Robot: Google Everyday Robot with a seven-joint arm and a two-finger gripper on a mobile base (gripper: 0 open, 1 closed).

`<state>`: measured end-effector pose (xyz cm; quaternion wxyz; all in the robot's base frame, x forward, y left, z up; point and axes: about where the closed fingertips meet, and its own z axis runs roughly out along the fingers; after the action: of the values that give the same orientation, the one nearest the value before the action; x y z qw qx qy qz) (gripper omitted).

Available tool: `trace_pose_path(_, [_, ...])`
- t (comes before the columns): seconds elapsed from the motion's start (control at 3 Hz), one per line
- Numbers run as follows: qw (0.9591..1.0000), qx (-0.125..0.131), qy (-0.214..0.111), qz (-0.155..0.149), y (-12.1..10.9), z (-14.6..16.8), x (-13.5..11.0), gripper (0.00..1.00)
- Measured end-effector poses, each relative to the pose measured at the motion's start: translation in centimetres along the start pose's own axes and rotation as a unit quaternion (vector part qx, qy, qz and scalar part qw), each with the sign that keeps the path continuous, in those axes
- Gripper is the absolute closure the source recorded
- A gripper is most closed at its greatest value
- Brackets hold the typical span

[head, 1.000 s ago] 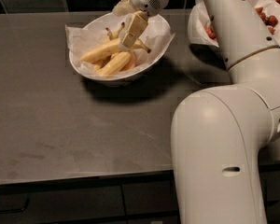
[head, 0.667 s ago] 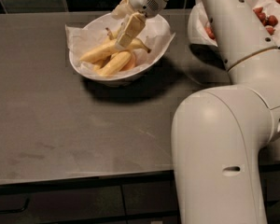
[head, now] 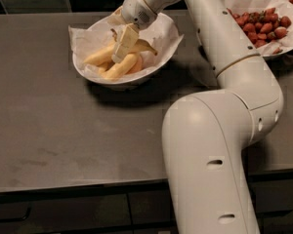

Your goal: Pick banana from white bowl

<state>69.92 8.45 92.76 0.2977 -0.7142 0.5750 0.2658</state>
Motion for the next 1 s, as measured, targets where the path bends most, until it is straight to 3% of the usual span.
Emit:
trace_pose_path(0.67, [0.9999, -0.009, -0.002, 0.007, -0.42, 1.54, 0.26, 0.16])
trace_pose_path(1.0, [1.0, 0.008, 0.003, 0.003, -0.9, 0.84, -0.18, 0.2])
